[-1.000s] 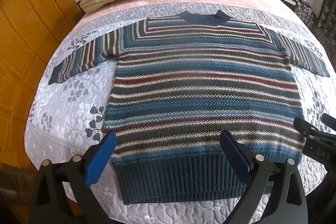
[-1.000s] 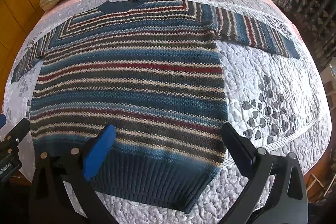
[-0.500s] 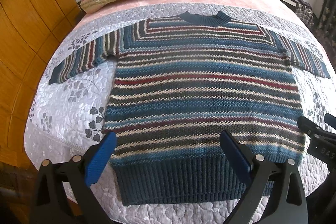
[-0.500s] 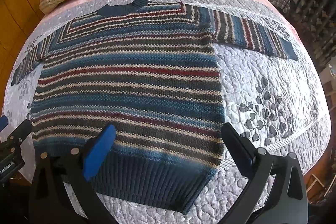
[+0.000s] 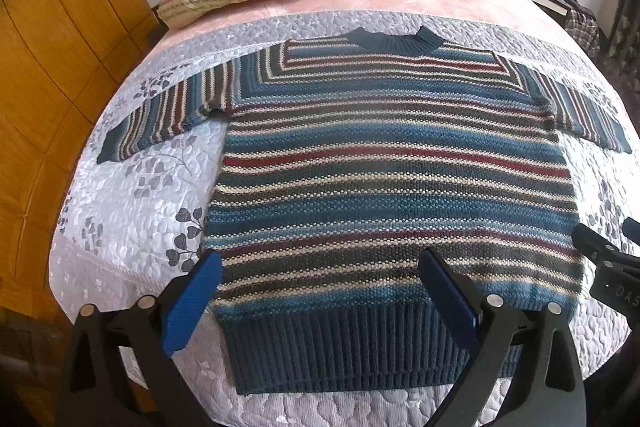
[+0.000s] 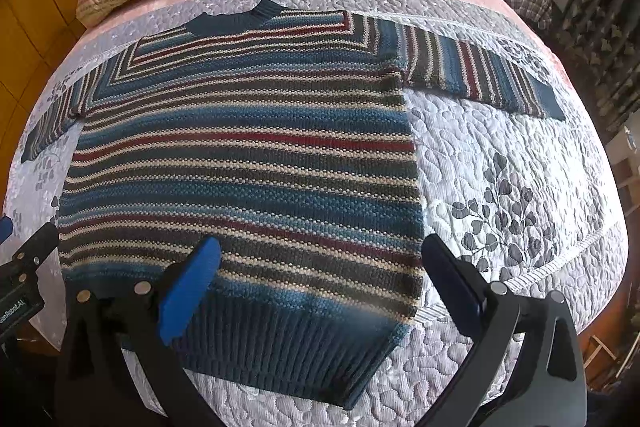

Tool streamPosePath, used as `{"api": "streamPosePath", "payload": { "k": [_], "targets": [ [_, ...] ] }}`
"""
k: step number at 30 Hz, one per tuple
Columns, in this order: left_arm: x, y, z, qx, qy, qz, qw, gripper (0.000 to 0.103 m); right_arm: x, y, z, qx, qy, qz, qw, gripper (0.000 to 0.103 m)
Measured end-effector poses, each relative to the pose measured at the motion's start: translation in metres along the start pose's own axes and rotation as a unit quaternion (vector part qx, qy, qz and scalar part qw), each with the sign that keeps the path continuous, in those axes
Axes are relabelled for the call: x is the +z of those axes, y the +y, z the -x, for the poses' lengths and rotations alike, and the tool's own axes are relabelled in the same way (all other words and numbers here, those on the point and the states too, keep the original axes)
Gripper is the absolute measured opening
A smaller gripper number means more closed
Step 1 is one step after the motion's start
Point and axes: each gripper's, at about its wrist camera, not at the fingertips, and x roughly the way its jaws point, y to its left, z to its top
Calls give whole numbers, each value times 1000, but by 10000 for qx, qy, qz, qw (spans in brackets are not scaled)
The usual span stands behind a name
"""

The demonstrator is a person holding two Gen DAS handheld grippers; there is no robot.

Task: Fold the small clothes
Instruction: 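Move the right tool to the sweater sleeve cuff and grasp it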

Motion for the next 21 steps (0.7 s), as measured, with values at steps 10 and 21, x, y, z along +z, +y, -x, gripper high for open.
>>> {"api": "streamPosePath", "payload": {
  "k": [10, 21],
  "targets": [
    [5, -1, -1, -173, -10, 42, 9998, 99, 6, -9, 1, 86, -10, -38, 10000, 100],
    [47, -26, -25, 157, -89, -114, 9998, 99, 91, -134, -57, 189, 598, -905, 9939, 100]
  ]
}}
